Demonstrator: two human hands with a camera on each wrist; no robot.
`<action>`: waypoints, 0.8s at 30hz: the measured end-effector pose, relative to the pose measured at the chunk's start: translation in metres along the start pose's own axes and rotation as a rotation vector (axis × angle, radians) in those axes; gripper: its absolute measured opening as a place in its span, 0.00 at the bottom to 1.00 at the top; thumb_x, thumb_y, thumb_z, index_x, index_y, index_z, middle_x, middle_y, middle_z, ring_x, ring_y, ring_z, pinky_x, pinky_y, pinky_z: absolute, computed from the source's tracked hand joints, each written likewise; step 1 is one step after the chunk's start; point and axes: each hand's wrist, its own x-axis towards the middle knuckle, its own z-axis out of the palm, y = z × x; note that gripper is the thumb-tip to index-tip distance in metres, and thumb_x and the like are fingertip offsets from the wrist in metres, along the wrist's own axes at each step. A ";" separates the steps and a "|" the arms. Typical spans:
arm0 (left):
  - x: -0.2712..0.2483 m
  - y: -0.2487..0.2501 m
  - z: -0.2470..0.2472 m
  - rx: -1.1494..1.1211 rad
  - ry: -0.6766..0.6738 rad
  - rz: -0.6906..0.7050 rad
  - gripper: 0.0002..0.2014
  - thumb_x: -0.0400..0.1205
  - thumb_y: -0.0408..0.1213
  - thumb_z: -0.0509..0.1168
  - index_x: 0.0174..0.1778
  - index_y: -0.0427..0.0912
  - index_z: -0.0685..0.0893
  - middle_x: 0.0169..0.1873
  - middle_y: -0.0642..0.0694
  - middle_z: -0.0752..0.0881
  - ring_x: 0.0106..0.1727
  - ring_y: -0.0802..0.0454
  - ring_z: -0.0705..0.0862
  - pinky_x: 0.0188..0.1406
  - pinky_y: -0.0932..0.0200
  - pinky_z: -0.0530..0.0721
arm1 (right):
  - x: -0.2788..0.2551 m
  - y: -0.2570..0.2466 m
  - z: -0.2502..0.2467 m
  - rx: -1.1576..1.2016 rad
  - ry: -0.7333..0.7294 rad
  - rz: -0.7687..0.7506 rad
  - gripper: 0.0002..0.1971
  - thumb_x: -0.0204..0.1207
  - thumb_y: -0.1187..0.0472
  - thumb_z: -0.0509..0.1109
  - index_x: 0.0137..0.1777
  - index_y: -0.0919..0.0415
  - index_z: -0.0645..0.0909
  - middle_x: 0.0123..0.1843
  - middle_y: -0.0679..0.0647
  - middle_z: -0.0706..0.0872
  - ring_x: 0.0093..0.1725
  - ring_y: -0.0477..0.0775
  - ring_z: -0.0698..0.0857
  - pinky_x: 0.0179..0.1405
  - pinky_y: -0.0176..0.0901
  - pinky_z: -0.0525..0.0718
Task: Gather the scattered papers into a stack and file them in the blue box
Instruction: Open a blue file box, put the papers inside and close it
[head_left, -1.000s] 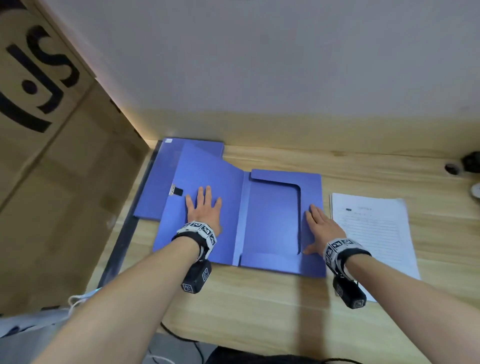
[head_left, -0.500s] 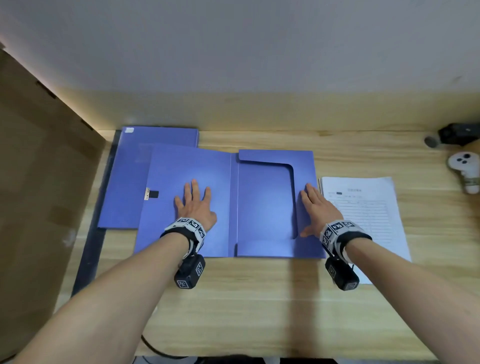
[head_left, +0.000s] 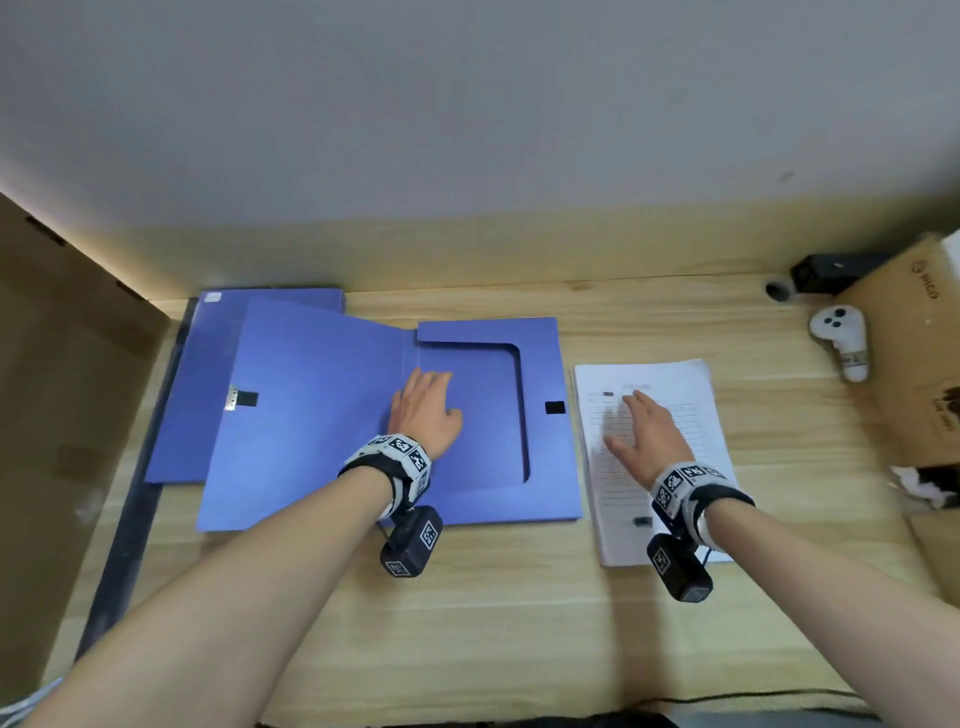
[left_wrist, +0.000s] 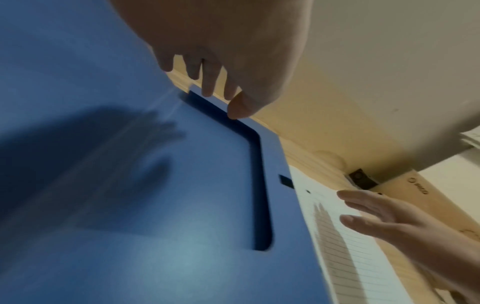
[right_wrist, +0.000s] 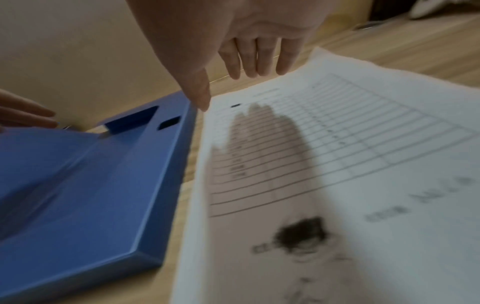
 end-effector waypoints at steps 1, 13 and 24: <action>-0.001 0.016 0.007 -0.042 0.016 0.024 0.28 0.82 0.36 0.59 0.81 0.41 0.66 0.82 0.44 0.67 0.87 0.44 0.55 0.82 0.45 0.59 | -0.001 0.013 -0.005 0.005 0.012 0.049 0.36 0.80 0.50 0.67 0.83 0.64 0.59 0.86 0.61 0.60 0.85 0.60 0.59 0.83 0.52 0.60; -0.026 0.164 0.118 -0.338 -0.123 -0.110 0.19 0.81 0.34 0.60 0.68 0.43 0.81 0.62 0.44 0.86 0.62 0.41 0.84 0.59 0.49 0.84 | 0.003 0.136 -0.013 0.248 0.007 0.513 0.30 0.59 0.37 0.76 0.50 0.60 0.79 0.46 0.55 0.85 0.44 0.59 0.86 0.46 0.52 0.88; -0.026 0.194 0.151 -0.339 -0.199 -0.338 0.17 0.79 0.38 0.63 0.63 0.37 0.75 0.67 0.41 0.72 0.58 0.40 0.82 0.56 0.49 0.82 | -0.003 0.136 -0.008 0.447 -0.021 0.514 0.17 0.68 0.57 0.72 0.56 0.58 0.76 0.48 0.53 0.85 0.42 0.59 0.84 0.35 0.43 0.78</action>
